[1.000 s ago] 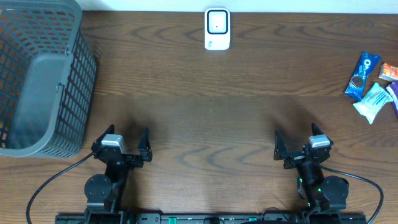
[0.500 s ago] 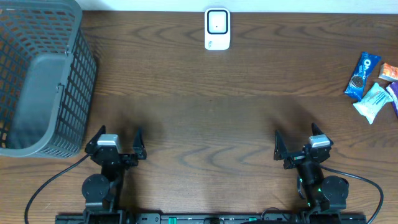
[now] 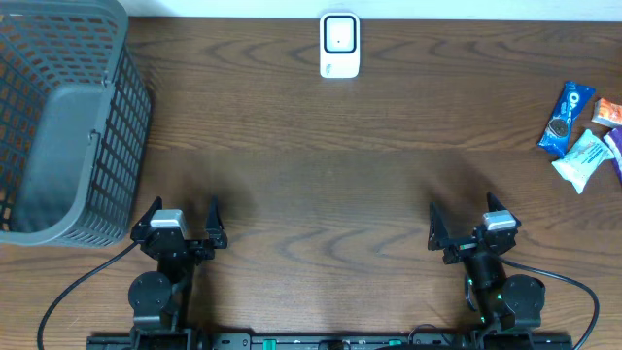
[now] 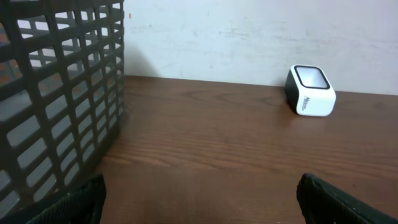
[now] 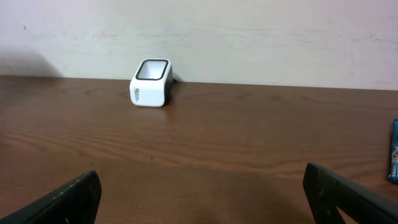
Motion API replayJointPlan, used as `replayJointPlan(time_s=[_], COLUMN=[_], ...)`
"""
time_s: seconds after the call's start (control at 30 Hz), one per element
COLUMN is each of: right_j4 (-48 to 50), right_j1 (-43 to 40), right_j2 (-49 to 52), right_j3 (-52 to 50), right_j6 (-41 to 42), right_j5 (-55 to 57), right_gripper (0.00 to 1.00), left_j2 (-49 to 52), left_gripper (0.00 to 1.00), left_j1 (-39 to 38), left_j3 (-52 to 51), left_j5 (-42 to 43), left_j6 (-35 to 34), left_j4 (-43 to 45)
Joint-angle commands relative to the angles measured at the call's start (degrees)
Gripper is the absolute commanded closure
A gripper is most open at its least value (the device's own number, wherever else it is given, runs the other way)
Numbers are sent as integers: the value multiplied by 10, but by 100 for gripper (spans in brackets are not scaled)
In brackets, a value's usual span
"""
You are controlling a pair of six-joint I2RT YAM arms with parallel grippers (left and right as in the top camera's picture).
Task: Scan the item barcode
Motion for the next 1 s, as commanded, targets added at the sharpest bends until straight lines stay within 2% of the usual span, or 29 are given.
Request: replayJointPlan(time_s=[0.0, 0.97], right_j4=[-1, -1], right_j1=[-8, -8], right_j2=[-4, -4], right_j3=[-2, -2], right_j6=[-4, -4], right_j5=[-5, -5], right_gripper=[1, 1], left_j2=[-5, -5], left_gripper=[2, 2], left_j1=[-3, -3], left_j3=[-8, -8], left_j5=[0, 2], left_j6=[12, 12], left_j4=[-26, -21])
